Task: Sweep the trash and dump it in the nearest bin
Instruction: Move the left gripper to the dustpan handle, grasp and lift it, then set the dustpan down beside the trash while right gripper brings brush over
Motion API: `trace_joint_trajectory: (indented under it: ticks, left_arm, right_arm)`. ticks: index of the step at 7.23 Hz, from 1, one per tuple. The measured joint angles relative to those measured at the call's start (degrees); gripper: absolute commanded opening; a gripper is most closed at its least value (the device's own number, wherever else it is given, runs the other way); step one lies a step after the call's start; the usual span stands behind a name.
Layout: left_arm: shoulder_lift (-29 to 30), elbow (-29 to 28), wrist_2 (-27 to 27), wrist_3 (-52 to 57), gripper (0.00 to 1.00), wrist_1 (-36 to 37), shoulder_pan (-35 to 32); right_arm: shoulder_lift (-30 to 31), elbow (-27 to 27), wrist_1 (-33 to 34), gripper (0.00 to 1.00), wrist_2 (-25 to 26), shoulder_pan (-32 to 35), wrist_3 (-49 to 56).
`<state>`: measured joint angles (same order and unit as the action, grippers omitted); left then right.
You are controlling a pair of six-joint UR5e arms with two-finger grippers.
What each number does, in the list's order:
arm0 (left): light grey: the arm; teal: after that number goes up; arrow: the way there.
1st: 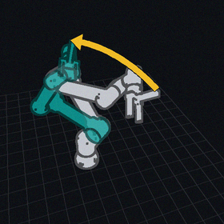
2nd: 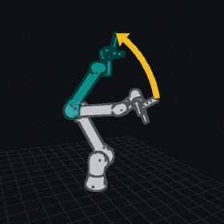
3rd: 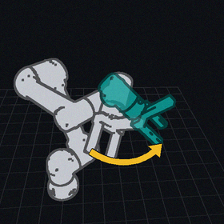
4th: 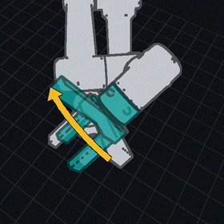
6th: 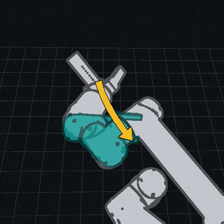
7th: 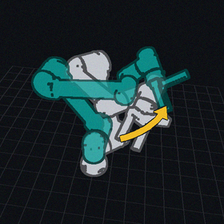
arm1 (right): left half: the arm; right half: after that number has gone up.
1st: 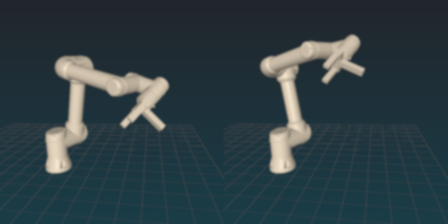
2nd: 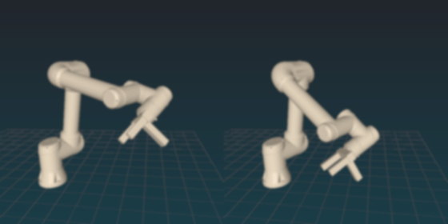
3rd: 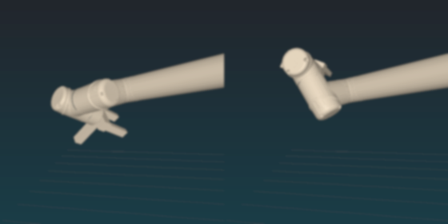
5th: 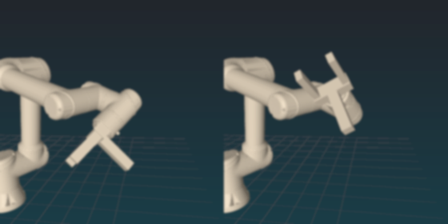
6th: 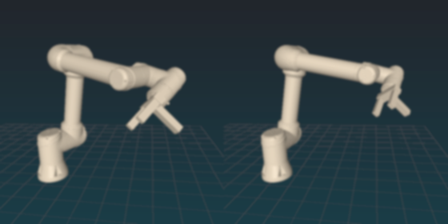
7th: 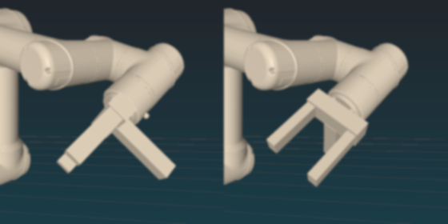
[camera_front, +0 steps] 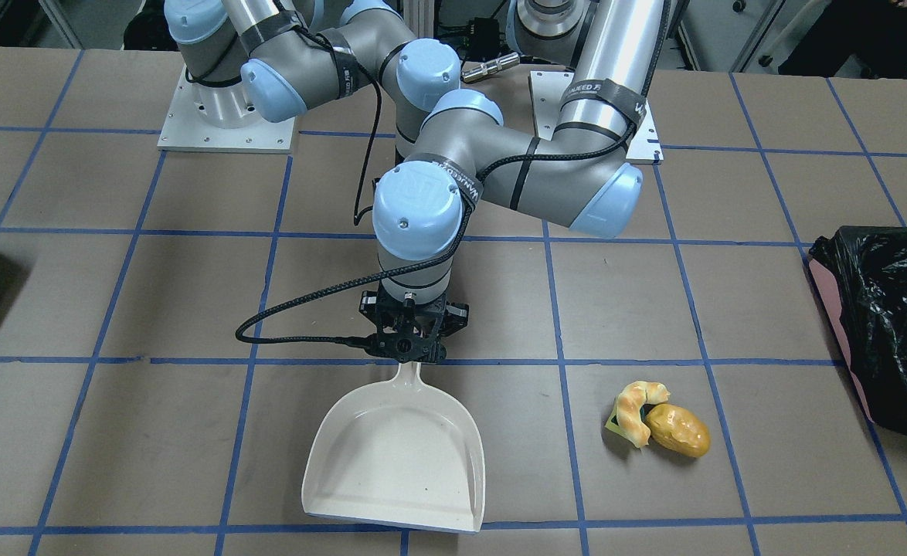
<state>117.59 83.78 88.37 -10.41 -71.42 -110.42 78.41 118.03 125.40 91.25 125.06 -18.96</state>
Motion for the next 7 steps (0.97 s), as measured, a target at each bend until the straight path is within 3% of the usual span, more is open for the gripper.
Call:
trace_joint_trajectory:
  ticks: [1, 2, 7]
  left_arm:
    - [-1.9, -0.1, 0.1, 8.1, 0.00, -3.5, 2.4]
    - [-4.0, -0.1, 0.2, 17.2, 0.00, -7.8, 5.3]
    - [-16.5, -0.2, 5.5, 53.8, 0.00, -27.7, 23.5]
  right_arm:
    - [-0.1, -0.1, 0.0, 0.07, 0.0, 0.0, 0.0]
    - [-0.1, -0.2, -0.1, 0.00, 0.0, -0.1, 0.1]
    - [0.6, -1.1, -0.6, 0.00, -1.4, -1.0, -0.3]
